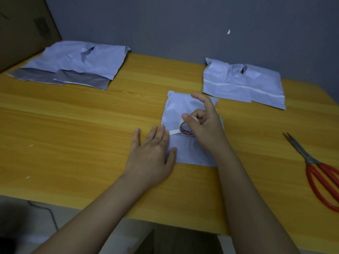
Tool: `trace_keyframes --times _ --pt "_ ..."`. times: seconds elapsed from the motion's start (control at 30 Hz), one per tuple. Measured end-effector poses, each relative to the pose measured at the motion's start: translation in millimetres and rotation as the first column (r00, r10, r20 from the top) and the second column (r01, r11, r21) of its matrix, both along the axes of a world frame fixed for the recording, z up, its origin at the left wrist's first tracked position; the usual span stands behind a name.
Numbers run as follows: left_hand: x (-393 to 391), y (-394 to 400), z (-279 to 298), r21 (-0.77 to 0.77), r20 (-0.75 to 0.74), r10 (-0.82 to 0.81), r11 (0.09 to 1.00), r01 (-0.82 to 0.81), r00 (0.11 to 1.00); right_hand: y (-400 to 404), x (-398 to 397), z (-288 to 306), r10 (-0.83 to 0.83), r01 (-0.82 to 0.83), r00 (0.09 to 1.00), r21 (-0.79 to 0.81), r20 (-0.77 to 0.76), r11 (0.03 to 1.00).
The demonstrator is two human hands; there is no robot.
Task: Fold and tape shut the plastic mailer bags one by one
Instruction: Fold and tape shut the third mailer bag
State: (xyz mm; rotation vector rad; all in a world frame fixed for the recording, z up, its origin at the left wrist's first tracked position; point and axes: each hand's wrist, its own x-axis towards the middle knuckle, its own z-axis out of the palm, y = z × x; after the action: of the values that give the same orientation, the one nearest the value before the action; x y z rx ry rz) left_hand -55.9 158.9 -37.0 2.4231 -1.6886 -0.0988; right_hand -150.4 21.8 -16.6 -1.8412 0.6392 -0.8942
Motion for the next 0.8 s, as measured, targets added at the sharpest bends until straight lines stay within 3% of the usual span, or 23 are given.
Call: trace_keyframes --times 0.5,0.8 --pt "0.2 -0.6 -0.5 0.001 0.011 -0.002 1.000 0.002 1.000 -0.8 -0.6 4.2 -0.020 0.023 0.999 -0.073 0.042 0.997" --pt "0.4 -1.1 -1.5 0.002 0.002 -0.005 1.000 0.005 1.000 -2.4 -0.9 5.8 0.019 -0.019 0.999 -0.009 0.045 1.000"
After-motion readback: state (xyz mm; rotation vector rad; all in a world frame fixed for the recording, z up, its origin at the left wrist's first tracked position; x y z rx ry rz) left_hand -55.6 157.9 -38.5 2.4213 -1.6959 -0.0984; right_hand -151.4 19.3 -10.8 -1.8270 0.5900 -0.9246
